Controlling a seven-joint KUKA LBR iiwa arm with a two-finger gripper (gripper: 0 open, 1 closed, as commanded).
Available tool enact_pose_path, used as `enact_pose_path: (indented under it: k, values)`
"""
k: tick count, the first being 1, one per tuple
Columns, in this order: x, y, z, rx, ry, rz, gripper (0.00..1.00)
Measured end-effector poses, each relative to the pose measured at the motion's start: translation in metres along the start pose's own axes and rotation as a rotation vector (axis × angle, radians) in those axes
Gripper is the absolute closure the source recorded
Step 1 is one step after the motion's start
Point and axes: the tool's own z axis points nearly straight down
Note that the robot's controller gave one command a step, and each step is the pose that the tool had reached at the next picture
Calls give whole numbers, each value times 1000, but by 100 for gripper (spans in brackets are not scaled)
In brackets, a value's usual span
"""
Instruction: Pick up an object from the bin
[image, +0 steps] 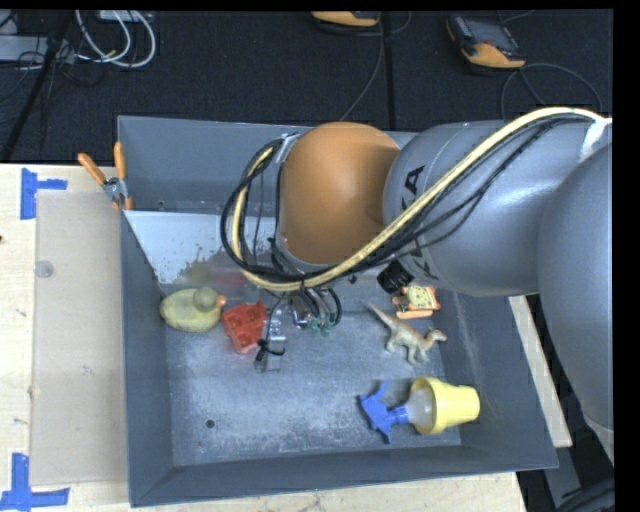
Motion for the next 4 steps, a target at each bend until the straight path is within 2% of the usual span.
enact_pose_path:
  k: [1,2,3,4]
  values:
    - [-26,-22,66,-1,-1,-60,0]
    - [-48,-40,128,-1,-1,-9,0]
    - [-47,-38,125,-1,-2,-90,0]
    - [-50,-61,125,-2,-2,-220,0]
